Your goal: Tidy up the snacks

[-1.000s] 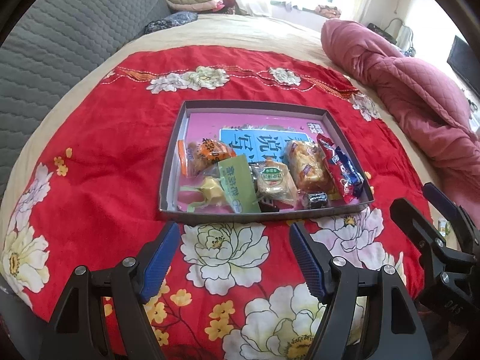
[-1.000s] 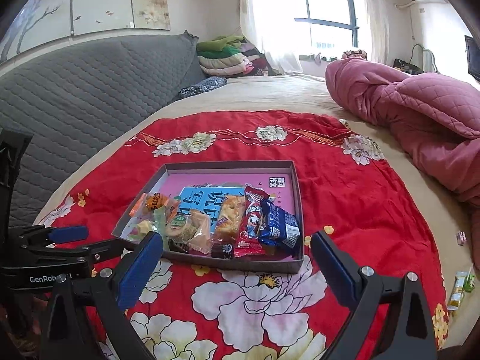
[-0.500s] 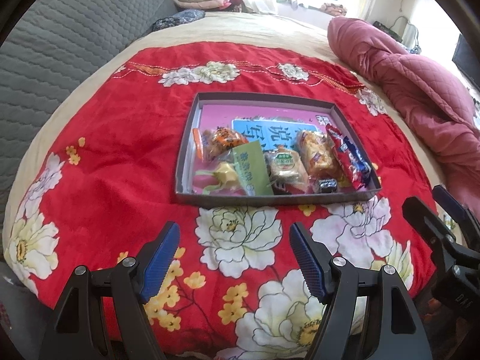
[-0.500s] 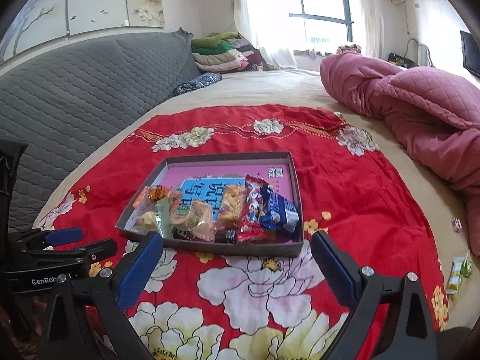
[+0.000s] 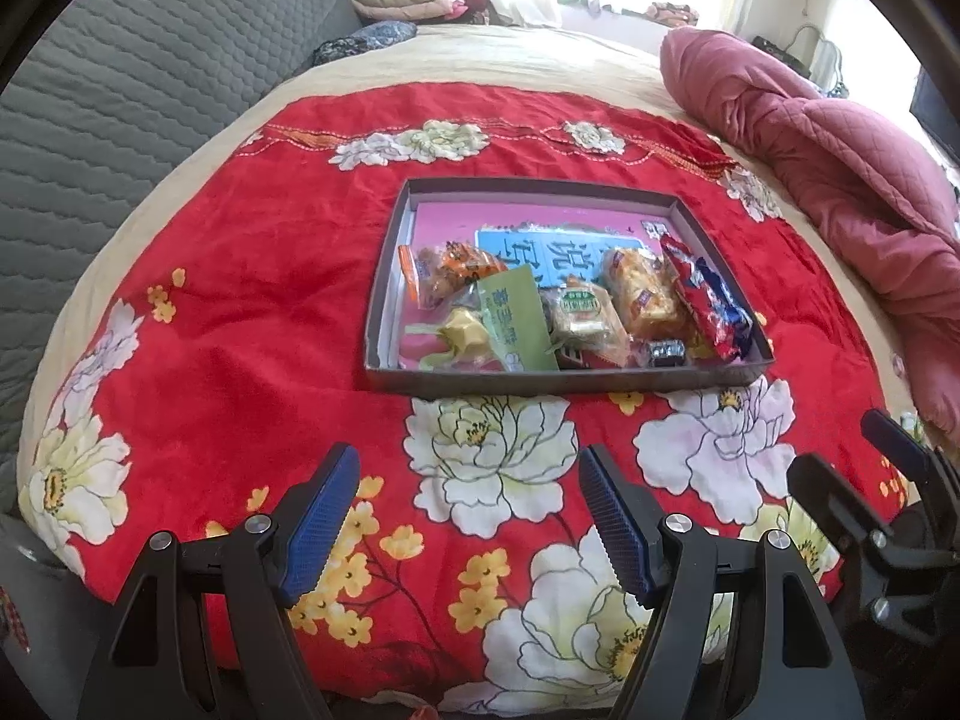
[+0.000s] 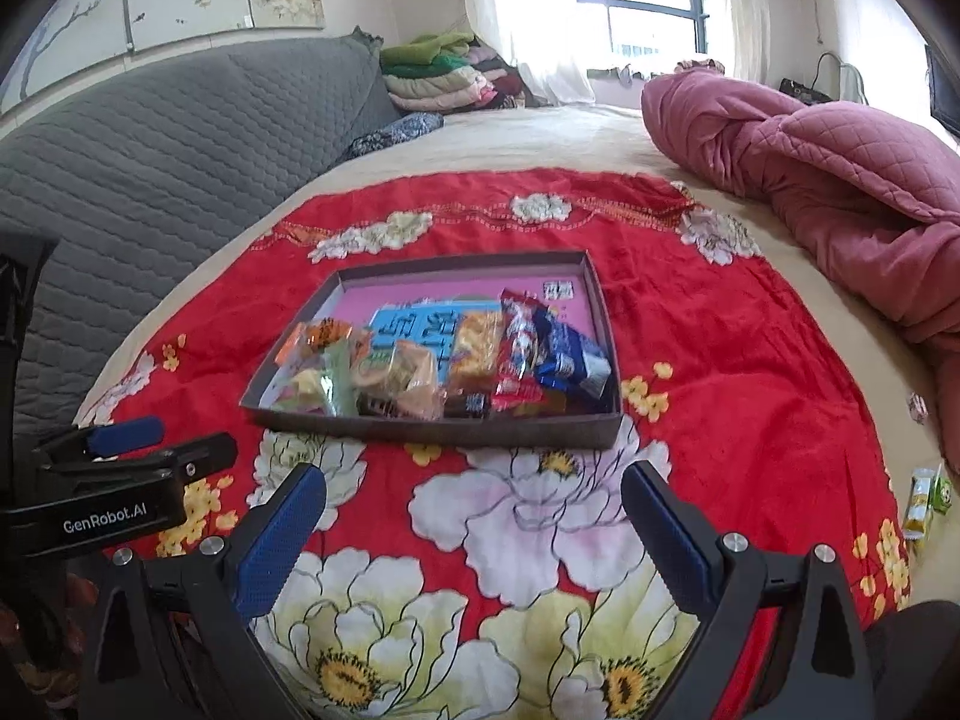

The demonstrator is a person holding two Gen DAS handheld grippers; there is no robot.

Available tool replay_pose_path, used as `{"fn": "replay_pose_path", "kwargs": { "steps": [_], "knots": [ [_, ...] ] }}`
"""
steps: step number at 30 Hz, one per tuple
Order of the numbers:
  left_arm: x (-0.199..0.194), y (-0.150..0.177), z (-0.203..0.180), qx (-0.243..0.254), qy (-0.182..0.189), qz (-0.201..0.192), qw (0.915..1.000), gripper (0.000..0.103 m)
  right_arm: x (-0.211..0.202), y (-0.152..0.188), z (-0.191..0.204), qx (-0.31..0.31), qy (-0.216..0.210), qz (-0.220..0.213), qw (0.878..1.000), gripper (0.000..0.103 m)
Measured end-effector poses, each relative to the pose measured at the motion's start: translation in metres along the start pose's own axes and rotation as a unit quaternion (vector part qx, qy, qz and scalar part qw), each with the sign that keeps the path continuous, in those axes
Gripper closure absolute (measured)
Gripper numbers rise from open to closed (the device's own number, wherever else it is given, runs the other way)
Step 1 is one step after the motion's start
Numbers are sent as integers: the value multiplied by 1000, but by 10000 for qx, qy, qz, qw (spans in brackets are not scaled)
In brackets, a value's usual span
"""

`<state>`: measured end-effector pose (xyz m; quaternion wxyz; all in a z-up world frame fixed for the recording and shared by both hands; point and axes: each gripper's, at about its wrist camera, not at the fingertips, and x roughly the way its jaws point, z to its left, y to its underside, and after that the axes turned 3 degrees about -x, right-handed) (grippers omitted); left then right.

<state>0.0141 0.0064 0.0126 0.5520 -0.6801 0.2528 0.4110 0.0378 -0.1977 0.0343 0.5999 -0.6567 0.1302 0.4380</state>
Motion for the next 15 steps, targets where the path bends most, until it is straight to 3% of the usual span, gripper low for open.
{"fn": "replay_pose_path", "kwargs": {
  "steps": [15],
  "knots": [
    [18, 17, 2, -32, -9, 250, 9997, 26, 7, 11, 3, -22, -6, 117, 9999, 3]
  ]
}}
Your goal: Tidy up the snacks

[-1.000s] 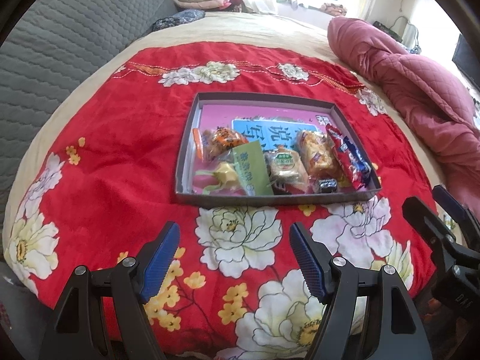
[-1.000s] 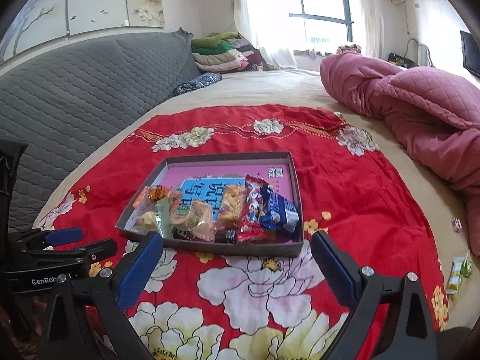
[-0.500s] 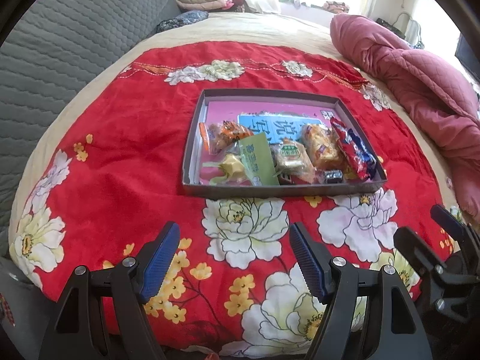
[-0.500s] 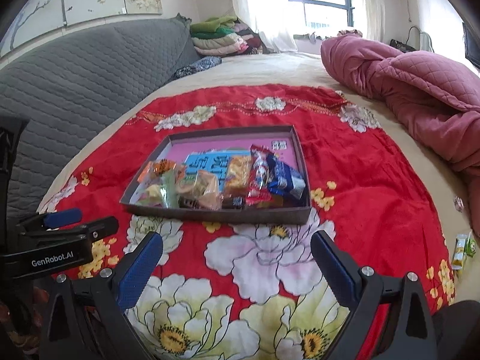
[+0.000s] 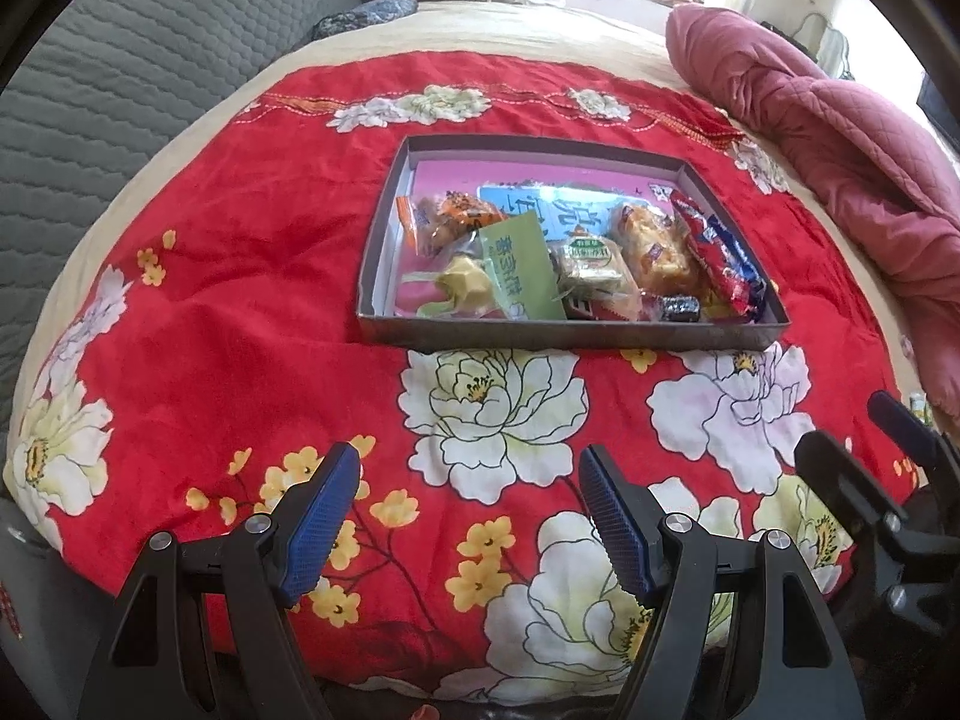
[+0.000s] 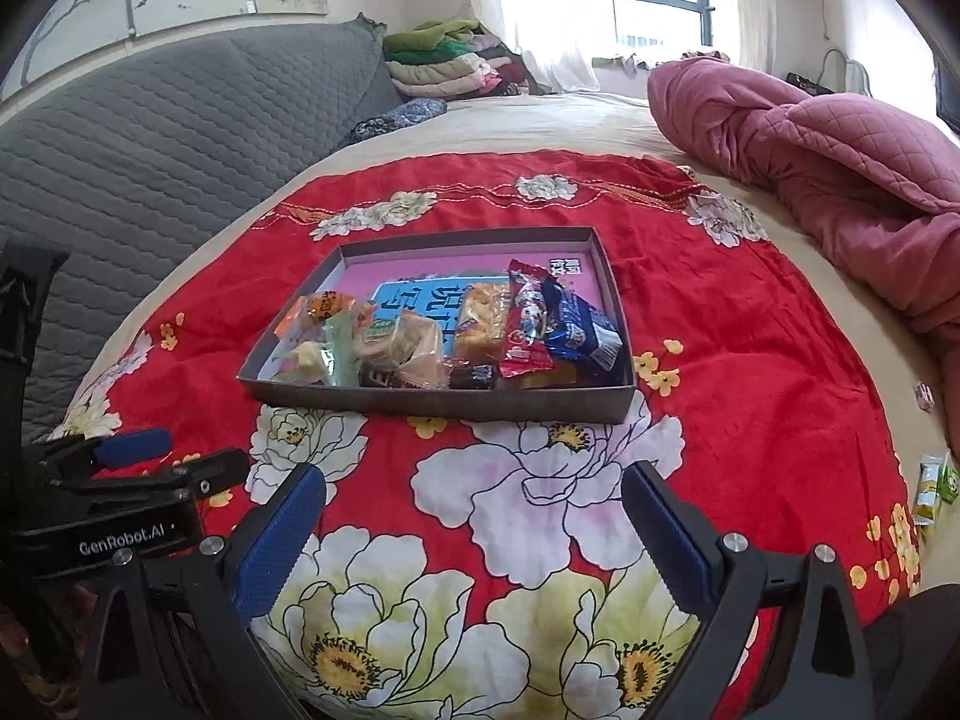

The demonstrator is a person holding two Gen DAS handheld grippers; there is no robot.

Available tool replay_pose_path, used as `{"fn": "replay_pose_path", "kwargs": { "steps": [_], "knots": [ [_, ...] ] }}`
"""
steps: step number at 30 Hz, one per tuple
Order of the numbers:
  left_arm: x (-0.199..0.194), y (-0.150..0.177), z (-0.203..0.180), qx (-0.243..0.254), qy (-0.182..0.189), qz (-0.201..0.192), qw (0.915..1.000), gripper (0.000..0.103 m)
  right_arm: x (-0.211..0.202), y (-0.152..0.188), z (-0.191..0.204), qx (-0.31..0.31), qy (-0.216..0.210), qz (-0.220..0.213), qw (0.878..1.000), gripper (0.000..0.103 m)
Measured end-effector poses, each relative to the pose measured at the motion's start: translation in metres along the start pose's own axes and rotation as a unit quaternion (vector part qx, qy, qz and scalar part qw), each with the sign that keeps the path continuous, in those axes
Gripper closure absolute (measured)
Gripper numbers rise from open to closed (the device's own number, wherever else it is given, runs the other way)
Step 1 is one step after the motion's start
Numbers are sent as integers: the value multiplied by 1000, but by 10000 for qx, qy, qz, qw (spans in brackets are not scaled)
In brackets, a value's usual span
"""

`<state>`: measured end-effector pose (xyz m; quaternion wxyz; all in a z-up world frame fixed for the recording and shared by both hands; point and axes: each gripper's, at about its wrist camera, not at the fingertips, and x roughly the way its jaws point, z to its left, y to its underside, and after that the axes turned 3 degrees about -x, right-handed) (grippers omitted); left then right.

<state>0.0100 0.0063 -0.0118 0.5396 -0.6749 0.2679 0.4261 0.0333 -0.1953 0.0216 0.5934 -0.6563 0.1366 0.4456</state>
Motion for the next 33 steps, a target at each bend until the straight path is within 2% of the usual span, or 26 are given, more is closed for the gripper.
{"fn": "replay_pose_path", "kwargs": {
  "steps": [33],
  "knots": [
    [5, -3, 5, -55, -151, 57, 9999, 26, 4, 0, -8, 163, 67, 66, 9998, 3]
  ]
}}
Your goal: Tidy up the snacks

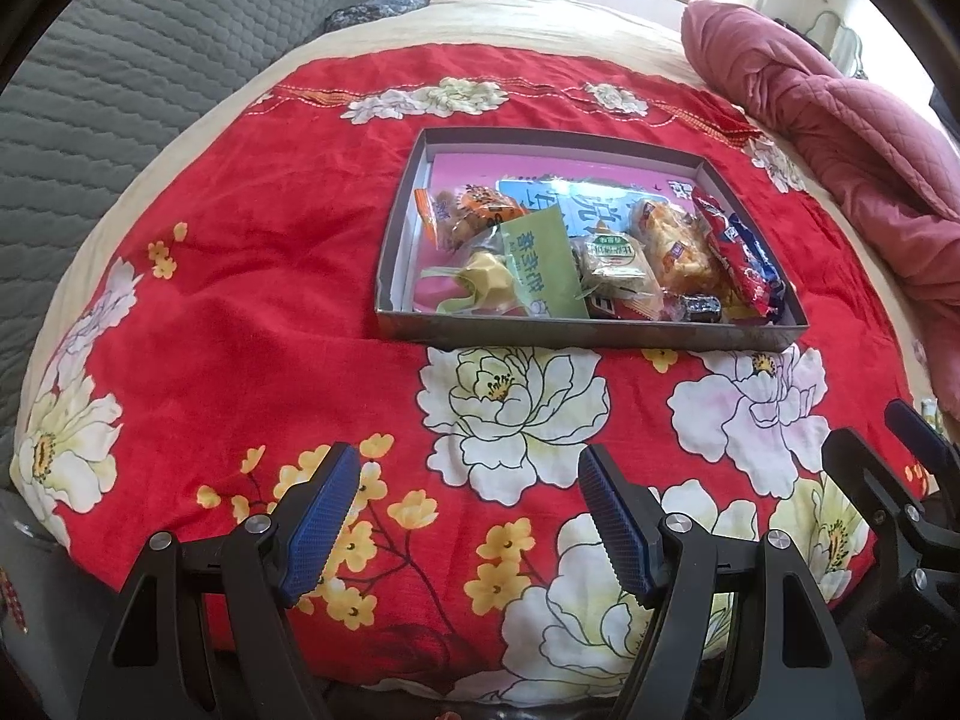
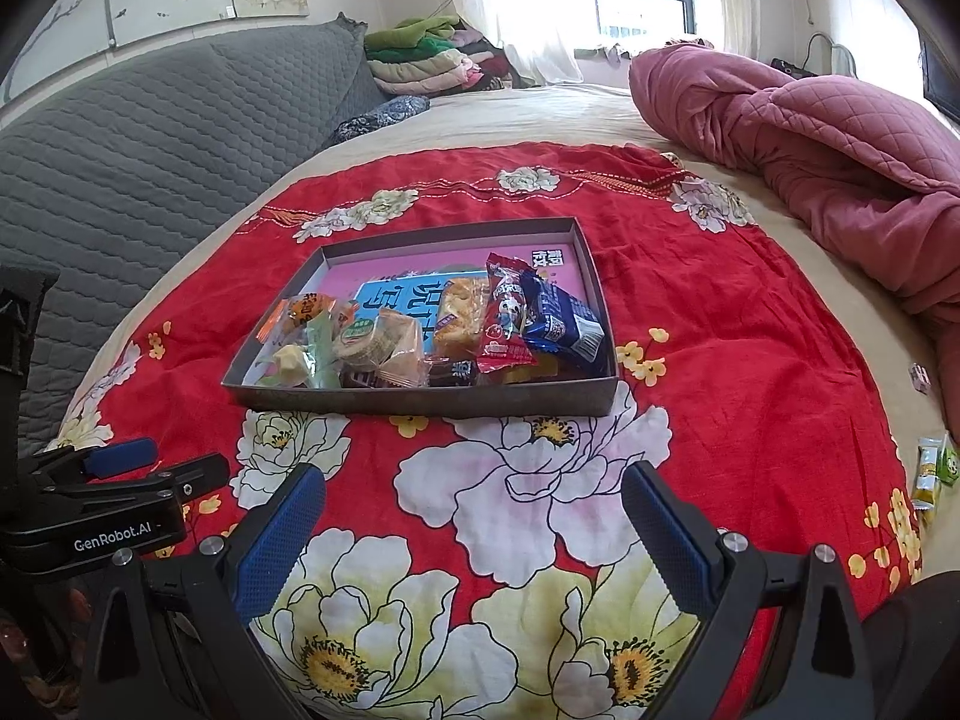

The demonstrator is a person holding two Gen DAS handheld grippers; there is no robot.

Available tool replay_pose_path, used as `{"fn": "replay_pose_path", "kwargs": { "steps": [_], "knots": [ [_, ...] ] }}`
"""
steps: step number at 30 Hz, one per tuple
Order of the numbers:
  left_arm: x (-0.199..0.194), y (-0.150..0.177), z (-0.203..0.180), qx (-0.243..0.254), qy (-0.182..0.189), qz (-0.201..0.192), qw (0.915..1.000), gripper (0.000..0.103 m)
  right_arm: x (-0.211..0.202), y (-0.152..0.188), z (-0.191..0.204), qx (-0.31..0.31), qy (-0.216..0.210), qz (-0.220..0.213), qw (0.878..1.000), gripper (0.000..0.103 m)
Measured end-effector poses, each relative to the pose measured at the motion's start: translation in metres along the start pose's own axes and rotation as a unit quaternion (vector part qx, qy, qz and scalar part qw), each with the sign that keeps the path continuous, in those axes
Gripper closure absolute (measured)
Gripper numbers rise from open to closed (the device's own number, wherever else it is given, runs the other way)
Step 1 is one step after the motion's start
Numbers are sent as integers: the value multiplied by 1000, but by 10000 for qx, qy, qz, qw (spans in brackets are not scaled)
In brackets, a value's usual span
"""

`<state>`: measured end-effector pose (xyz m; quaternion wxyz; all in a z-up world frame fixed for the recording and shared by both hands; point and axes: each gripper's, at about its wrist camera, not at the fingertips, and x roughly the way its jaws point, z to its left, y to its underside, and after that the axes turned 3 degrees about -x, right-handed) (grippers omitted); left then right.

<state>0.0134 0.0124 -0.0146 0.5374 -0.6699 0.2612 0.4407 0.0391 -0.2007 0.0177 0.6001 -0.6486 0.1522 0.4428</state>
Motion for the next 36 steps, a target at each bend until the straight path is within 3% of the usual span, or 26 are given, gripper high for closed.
{"fn": "replay_pose_path", "kwargs": {
  "steps": [36],
  "knots": [
    [2, 0, -3, 94, -166, 45, 9998, 26, -2, -1, -1, -2, 9, -29, 10000, 3]
  ]
}}
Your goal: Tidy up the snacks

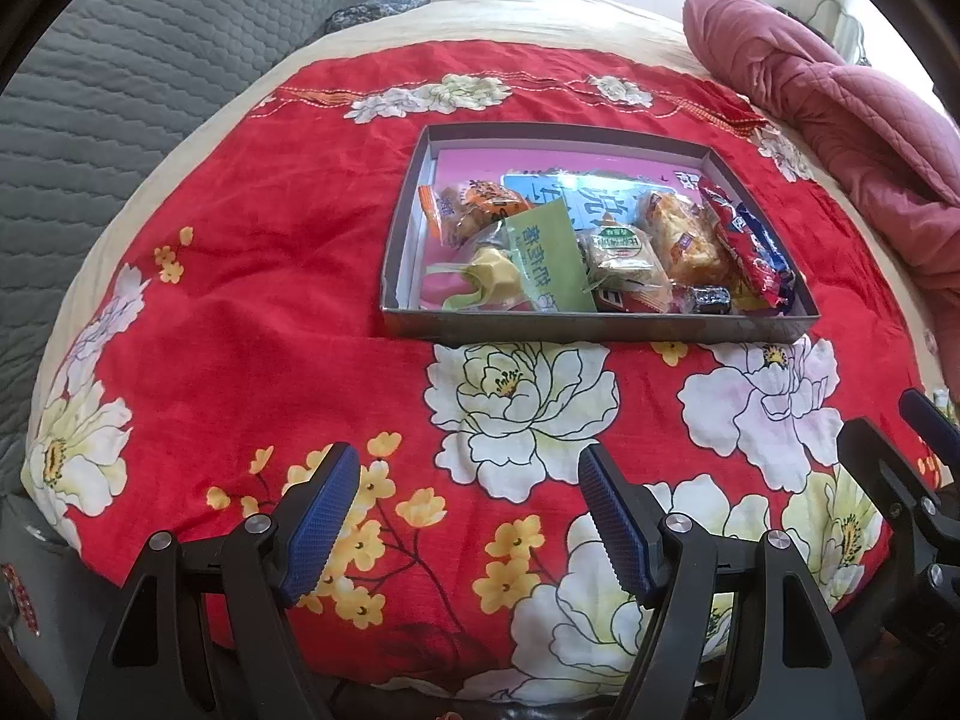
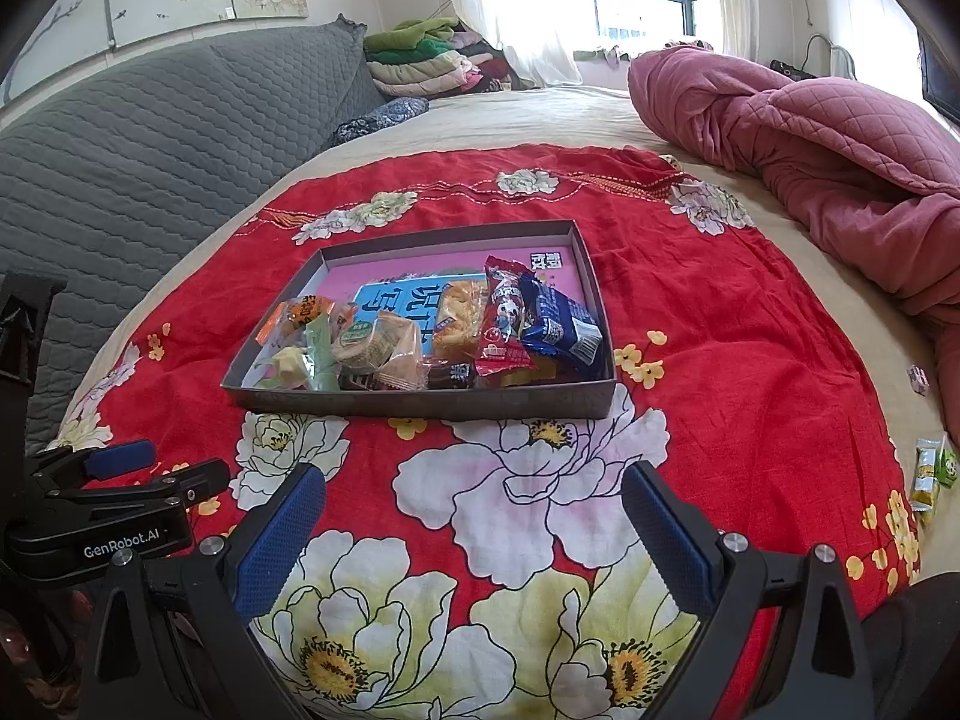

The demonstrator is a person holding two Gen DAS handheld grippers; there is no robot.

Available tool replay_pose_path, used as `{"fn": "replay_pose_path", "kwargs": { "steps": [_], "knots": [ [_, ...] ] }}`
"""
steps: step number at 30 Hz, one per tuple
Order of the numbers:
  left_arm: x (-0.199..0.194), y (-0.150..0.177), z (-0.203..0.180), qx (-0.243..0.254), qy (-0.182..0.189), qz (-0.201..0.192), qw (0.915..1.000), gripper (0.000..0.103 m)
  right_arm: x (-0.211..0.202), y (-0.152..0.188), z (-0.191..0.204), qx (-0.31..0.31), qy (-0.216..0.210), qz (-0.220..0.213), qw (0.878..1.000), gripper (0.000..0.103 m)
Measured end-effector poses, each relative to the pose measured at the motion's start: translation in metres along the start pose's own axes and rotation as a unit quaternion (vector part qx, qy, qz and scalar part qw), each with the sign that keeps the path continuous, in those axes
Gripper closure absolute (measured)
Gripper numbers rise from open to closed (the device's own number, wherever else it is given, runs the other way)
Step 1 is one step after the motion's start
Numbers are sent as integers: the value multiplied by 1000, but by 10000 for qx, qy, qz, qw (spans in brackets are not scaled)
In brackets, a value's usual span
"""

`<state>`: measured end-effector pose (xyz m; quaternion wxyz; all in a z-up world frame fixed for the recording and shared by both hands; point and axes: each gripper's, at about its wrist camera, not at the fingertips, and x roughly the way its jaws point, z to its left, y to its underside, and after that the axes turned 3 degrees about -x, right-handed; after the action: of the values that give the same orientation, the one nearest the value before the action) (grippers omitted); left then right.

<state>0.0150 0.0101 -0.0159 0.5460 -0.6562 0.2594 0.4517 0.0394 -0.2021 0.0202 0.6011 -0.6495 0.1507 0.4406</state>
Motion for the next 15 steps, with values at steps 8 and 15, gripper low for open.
{"fn": "replay_pose_path", "kwargs": {
  "steps": [8, 15],
  "knots": [
    [1, 0, 1, -22, -23, 42, 10000, 26, 0, 0, 0, 8, 4, 17, 10000, 3],
    [0, -1, 2, -38, -64, -19, 10000, 26, 0, 0, -1, 13, 8, 15, 10000, 3]
  ]
}}
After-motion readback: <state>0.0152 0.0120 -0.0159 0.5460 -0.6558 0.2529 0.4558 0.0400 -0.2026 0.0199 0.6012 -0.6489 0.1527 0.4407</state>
